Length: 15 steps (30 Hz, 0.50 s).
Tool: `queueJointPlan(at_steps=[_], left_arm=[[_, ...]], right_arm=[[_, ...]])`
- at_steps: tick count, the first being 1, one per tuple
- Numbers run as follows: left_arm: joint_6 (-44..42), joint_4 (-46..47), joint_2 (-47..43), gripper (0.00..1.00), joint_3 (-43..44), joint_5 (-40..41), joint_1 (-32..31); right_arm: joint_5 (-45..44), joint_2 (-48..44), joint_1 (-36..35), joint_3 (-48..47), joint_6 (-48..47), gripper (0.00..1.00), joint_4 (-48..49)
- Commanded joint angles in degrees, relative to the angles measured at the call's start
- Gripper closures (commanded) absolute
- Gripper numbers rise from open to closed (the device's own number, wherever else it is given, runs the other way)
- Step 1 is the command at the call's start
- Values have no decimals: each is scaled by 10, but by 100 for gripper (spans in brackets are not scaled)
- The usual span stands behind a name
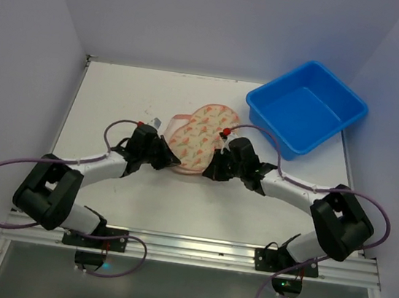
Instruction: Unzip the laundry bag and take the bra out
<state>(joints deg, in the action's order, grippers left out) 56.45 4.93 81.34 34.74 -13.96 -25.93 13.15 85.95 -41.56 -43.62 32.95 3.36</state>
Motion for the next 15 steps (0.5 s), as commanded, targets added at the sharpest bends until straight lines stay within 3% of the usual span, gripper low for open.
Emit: queueJointPlan(at_steps=[1, 12, 13, 15], left_arm=[[-8, 8, -35, 100, -30, 21, 18], [2, -25, -169, 100, -125, 22, 21], [-3, -34, -180, 100, -123, 36, 21], [-21, -70, -213, 100, -116, 51, 21]], right_arm=[[17, -28, 73, 27, -19, 100, -27], [73, -5, 58, -5, -53, 97, -53], [76, -7, 52, -11, -59, 92, -55], [73, -10, 41, -19, -64, 62, -72]])
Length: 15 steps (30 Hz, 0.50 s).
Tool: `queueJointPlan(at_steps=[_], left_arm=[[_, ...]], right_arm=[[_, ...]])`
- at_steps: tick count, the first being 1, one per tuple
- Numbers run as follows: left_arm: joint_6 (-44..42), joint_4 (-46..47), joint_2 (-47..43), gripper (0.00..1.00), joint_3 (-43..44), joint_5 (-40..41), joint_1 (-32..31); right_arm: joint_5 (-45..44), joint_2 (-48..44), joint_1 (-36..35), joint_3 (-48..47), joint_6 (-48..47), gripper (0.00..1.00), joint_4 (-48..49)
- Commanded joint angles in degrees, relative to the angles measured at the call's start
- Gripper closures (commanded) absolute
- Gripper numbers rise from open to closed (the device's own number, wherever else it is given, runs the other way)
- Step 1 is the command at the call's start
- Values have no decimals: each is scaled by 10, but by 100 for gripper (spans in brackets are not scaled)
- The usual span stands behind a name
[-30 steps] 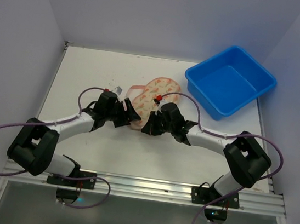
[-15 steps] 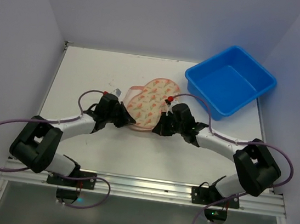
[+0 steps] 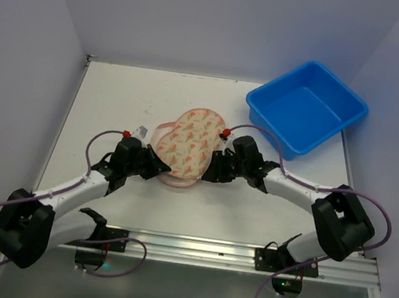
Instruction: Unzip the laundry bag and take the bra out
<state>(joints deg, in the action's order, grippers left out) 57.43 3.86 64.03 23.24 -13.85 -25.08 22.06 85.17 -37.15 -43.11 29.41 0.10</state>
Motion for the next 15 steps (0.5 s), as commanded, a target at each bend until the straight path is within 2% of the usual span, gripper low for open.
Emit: queueJointPlan(at_steps=[1, 2, 4, 5, 6, 8, 10, 11, 14, 15], left_arm=[[-36, -67, -49, 100, 3, 64, 13], [-42, -74, -61, 98, 12, 67, 13], [-55, -83, -69, 88, 18, 73, 12], [-59, -86, -72, 81, 23, 73, 13], [-67, -101, -73, 67, 29, 77, 13], [-79, -120, -71, 56, 44, 80, 13], [-103, -154, -68, 36, 76, 88, 13], [-111, -167, -64, 23, 88, 89, 13], [-156, -214, -45, 16, 147, 97, 14], [-195, -227, -37, 15, 165, 99, 16]], right_arm=[[-15, -10, -4, -26, -29, 52, -44], [-18, -18, -3, -24, -28, 38, -49], [-25, -46, -3, -19, -25, 26, -57], [-37, -57, -2, -20, -26, 23, -71], [-44, -69, -3, -21, -29, 19, -79], [-58, -106, -3, -21, -33, 17, -105], [-81, -136, -3, -13, -40, 16, -118], [-88, -167, -2, -8, -44, 15, -130], [-110, -212, 0, 2, -53, 14, -156], [-111, -242, 0, 6, -56, 14, -158]])
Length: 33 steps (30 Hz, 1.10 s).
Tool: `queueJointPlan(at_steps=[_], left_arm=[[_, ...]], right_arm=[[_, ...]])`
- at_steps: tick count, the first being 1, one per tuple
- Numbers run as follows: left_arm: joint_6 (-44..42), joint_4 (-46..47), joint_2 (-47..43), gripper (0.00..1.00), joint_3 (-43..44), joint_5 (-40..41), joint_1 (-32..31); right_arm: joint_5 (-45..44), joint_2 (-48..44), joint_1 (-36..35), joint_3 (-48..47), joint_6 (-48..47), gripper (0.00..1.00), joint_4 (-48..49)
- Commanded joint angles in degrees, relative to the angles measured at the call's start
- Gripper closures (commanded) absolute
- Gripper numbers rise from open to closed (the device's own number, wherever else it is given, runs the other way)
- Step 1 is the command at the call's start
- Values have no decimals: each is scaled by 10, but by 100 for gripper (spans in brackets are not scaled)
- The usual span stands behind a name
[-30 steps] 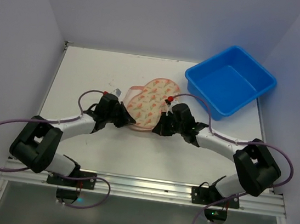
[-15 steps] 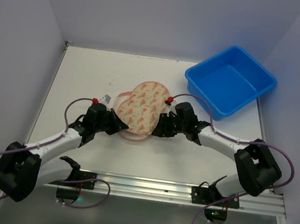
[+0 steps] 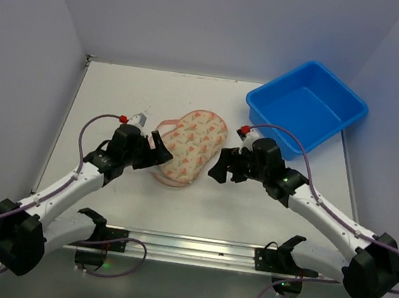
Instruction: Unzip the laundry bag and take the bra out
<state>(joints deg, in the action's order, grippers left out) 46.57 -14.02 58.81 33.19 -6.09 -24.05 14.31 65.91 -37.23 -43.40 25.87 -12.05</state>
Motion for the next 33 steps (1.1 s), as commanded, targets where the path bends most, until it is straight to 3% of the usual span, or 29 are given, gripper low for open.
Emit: queueJointPlan(at_steps=[1, 9, 16, 22, 28, 33], left_arm=[[-109, -55, 27, 15, 105, 15, 13], [-283, -84, 250, 23, 310, -108, 71], [-325, -109, 422, 33, 434, -158, 83], [-318, -94, 476, 39, 463, -179, 84], [-320, -90, 484, 57, 453, -191, 83], [-319, -85, 487, 80, 450, -196, 83]], right_arm=[[-35, -65, 1, 18, -23, 14, -39], [-39, -199, 1, 74, -37, 13, -37], [-42, -301, 1, 112, -21, 13, -23], [-56, -355, 1, 125, -16, 11, -30], [-67, -381, 1, 130, -12, 11, -40], [-66, -384, 1, 130, -11, 11, -37]])
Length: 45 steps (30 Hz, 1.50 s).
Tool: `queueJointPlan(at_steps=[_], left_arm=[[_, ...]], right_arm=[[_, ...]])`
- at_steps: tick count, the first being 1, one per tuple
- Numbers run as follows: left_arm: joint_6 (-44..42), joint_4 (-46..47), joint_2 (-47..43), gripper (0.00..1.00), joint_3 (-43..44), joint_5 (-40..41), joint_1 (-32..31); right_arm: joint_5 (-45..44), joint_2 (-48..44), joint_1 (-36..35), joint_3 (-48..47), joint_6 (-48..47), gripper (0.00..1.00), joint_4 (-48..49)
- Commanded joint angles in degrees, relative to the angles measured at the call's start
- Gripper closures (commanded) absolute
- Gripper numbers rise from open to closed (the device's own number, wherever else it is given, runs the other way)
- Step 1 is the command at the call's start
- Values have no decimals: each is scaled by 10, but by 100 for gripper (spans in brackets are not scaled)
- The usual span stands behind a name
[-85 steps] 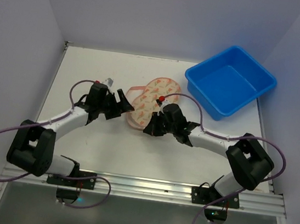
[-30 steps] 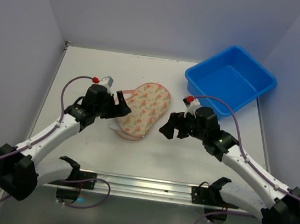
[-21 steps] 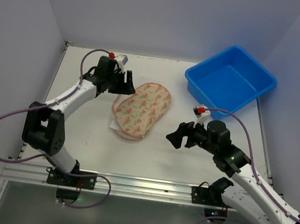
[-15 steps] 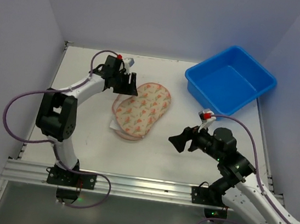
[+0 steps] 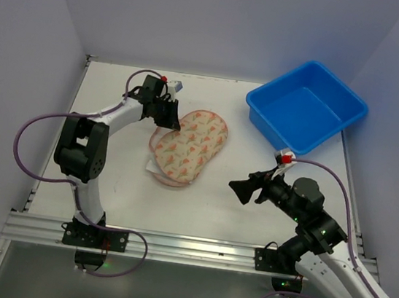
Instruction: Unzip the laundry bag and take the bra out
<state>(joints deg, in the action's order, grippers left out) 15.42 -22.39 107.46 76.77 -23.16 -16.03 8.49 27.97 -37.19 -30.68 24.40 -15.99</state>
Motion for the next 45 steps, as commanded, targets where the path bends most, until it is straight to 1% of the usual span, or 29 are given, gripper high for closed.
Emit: queueJointPlan(at_steps=[1, 3, 4, 8, 11, 12, 14, 15, 17, 18, 20, 21, 23, 24, 25, 26, 29, 30, 31, 32, 33, 34, 36, 37, 38, 40, 43, 44, 45], left_arm=[[-7, -1, 1, 85, 15, -27, 3], [-7, 0, 1, 92, 15, -24, 3], [-7, -1, 0, 99, 15, -24, 2], [-3, -4, -19, 100, 16, -27, -1], [8, -7, -46, 100, 20, -28, -19], [10, -10, -51, 99, 22, -28, -36], [26, -13, -70, 94, 28, -19, -58], [32, -13, -76, 93, 28, -13, -82], [53, -11, -90, 90, 31, -7, -110], [58, -8, -94, 89, 31, 3, -138], [83, -5, -101, 85, 33, 14, -161], [89, -1, -105, 83, 32, 14, -186], [110, 8, -109, 77, 31, 21, -210], [117, 15, -111, 74, 30, 32, -241], [125, 36, -111, 68, 29, 33, -258], [143, 50, -110, 65, 27, 28, -295], [170, 87, -87, 56, 33, 22, -348], [175, 91, -81, 54, 42, 28, -373], [181, 94, -71, 48, 46, 33, -383], [186, 95, -66, 44, 50, 37, -390], [189, 95, -63, 39, 57, 48, -399], [192, 95, -63, 32, 59, 54, -401], [193, 89, -71, 26, 62, 78, -401], [189, 71, -73, 22, 68, 95, -401], [185, 61, -78, 20, 72, 126, -401], [182, 31, -89, 15, 80, 152, -391], [191, 12, -117, 13, 65, 150, -336], [194, 9, -126, 13, 46, 148, -316], [192, 4, -148, 11, 37, 155, -282]], right_arm=[[-8, -5, 0, 3, 4, 11, 3], [-10, -6, 0, 3, 4, 11, 3], [-10, -8, 0, 4, 3, 11, 3], [-11, -11, 0, 4, 6, 11, 3], [-14, -14, 1, 0, 8, 11, -2], [-15, -16, 0, -2, 8, 11, -3], [-22, -20, 1, -7, 8, 11, -5], [-26, -23, 0, -10, 9, 11, -7], [-34, -27, 0, -15, 9, 11, -11], [-37, -33, 1, -18, 10, 11, -12], [-47, -40, 0, -20, 12, 11, -17], [-51, -48, 0, -20, 14, 11, -19], [-69, -60, 0, -22, 14, 11, -26], [-78, -66, 1, -23, 19, 11, -30], [-84, -81, 1, -23, 21, 11, -36], [-104, -91, 0, -23, 23, 10, -38], [-135, -133, 0, -20, 28, 9, -41], [-152, -143, 0, -18, 30, 7, -43], [-160, -163, 0, -18, 32, 5, -47], [-169, -172, 0, -18, 38, 1, -51], [-184, -181, 0, -16, 39, 1, -53], [-187, -189, 1, -16, 38, 1, -55], [-193, -202, 0, -16, 39, 1, -60], [-199, -203, 0, -17, 42, 1, -61], [-202, -201, 0, -18, 49, 1, -60], [-204, -186, 0, -18, 57, 1, -51], [-188, -120, 0, -26, 67, 1, -29], [-182, -98, 0, -33, 73, 1, -24], [-180, -52, 0, -36, 86, 1, -18]])
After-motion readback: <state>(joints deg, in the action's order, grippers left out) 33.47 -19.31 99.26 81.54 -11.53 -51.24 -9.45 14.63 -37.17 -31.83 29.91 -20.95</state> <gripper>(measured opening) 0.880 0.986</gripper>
